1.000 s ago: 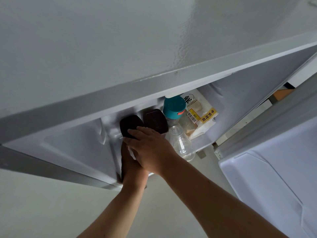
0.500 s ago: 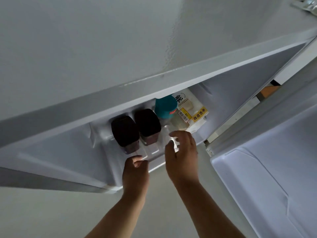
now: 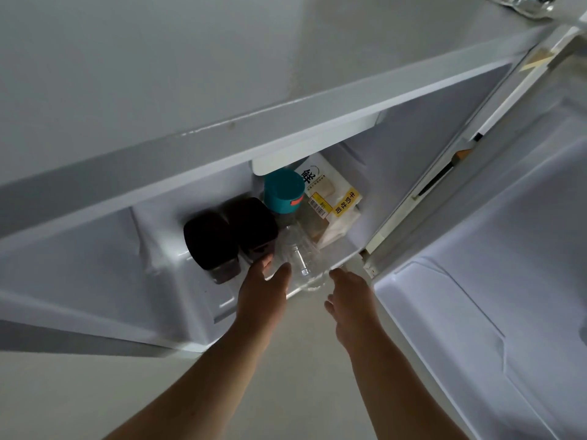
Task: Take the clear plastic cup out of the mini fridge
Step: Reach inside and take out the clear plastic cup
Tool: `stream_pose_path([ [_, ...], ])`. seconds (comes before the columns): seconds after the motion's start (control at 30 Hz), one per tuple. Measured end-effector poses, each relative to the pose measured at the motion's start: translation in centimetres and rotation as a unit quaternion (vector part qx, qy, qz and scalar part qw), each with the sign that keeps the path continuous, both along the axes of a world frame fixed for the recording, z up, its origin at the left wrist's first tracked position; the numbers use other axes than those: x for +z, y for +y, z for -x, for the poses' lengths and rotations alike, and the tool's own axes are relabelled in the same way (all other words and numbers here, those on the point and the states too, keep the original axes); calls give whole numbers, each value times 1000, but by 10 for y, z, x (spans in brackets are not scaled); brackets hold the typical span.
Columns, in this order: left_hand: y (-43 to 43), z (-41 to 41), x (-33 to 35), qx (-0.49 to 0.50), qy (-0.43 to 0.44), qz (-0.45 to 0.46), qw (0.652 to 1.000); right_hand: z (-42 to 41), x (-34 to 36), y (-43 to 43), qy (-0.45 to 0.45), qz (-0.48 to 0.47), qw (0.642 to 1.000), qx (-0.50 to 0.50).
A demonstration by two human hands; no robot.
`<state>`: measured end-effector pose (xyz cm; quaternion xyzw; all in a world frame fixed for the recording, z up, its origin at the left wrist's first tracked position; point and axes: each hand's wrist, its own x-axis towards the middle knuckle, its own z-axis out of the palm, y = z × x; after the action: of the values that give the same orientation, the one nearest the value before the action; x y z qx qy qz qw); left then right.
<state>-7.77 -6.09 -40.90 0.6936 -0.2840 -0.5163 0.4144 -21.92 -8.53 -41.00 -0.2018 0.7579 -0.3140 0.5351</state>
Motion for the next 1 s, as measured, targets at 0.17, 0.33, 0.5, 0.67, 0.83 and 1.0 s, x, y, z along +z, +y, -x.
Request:
stream_pose_path([
  [0.17,-1,0,2,-29,-30,-2,999,-7,7,-4,-120,-3,991,-67],
  [0.33,-5,6,4,-32,-22,-4,999,-10,13,-11,-146,-5,989,-33],
  [0.5,-7,7,2,-33,-22,-6,999,-9,9,-17,-157,-4,987,-35],
  [0.67,-11,8,1,-51,-24,-5,998,-9,12,-26,-177,7,984,-27],
  [0.83,-12,9,-1,-45,-21,1,999,-10,10,-32,-190,24,981,-18],
  [1.0,-10,8,-4,-6,15,-3,1000,-7,11,-39,-183,31,982,35],
])
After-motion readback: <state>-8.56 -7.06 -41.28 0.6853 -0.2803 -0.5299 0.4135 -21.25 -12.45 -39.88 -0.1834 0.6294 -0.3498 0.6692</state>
